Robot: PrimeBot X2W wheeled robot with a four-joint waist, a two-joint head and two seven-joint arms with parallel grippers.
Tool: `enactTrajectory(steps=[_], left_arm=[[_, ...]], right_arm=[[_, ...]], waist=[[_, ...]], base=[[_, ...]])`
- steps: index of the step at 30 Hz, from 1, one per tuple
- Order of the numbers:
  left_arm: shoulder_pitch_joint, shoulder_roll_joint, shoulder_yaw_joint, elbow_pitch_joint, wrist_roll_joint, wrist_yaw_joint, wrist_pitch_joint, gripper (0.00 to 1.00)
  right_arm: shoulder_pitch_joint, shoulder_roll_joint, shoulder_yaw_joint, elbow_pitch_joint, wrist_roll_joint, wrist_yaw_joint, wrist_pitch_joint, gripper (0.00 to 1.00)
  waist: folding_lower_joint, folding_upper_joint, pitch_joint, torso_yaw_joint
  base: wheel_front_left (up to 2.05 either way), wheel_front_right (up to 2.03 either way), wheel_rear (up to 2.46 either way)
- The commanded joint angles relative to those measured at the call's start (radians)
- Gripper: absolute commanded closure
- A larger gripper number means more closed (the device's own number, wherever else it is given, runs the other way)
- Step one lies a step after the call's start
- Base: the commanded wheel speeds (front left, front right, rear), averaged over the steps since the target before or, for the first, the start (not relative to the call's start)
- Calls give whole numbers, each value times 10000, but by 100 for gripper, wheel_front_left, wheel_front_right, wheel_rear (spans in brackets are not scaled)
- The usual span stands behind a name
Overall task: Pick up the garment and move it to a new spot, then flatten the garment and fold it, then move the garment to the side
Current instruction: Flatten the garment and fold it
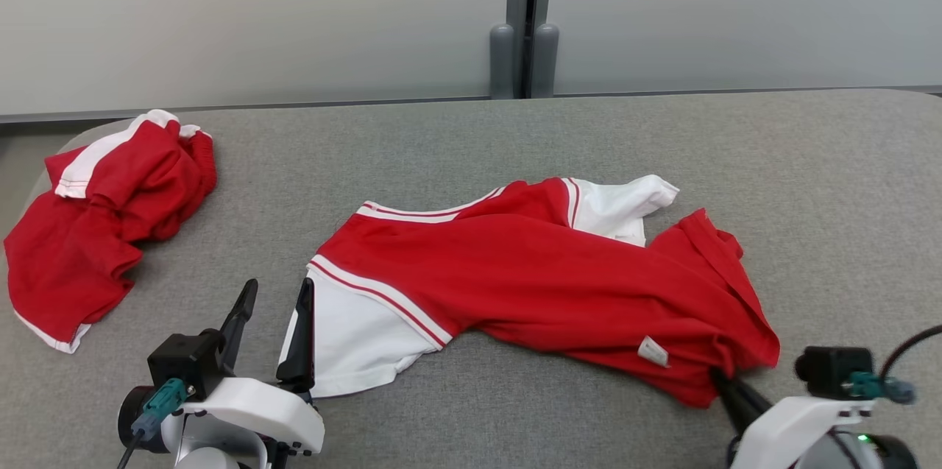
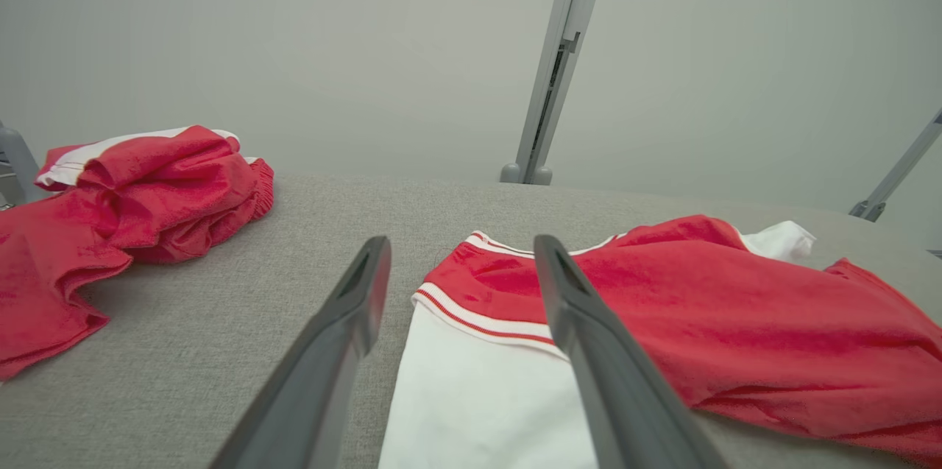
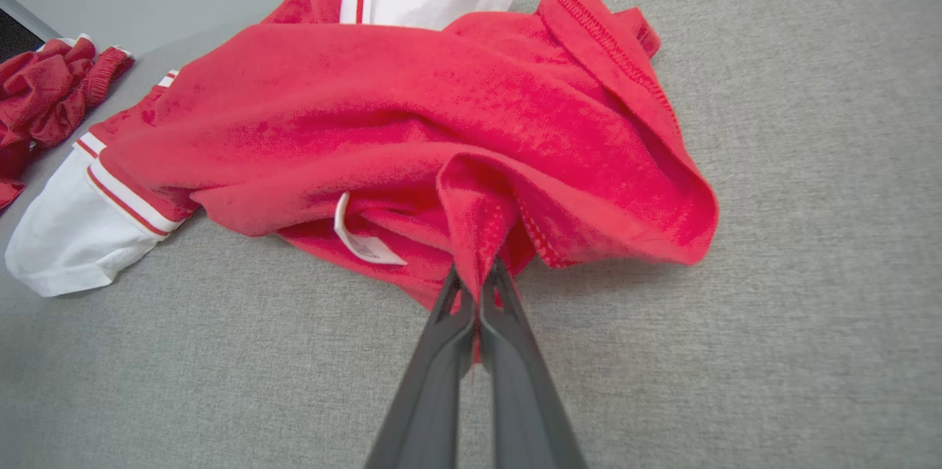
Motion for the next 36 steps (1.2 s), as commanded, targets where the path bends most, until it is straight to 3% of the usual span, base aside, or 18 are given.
enactTrajectory(steps=[1, 10, 18, 25, 29, 36], left_arm=[[71, 68, 38, -13, -13, 31, -41, 0], [-24, 87, -78, 79, -111, -1, 166, 0], [-211, 104, -183, 130, -127, -66, 311, 0], [-281, 110, -259, 260, -171, -101, 372, 0], [-217, 135, -240, 314, -207, -140, 323, 0], [-58, 193, -174, 306, -300, -39, 274, 0]], right_arm=[[115, -176, -271, -331, 34, 2, 87, 100], [-497, -998, -1114, -717, 714, 2, 111, 100], [-1410, -1931, -1229, 1074, 1454, 2, -72, 100], [-1212, -2489, -478, 2320, 2658, 2, -117, 100], [-575, -2803, 52, 1711, 3945, 2, -138, 100], [952, -3654, 874, -398, 6212, 4, 194, 100]], waist=[[-1, 0, -28, -96], [-1, 0, 13, -290], [-1, 0, 171, -227], [-1, 0, 197, 21], [-1, 0, 163, 96], [-1, 0, 154, -26]], base=[[0, 0, 0], [0, 0, 0], [0, 0, 0], [0, 0, 0], [0, 0, 0], [0, 0, 0]])
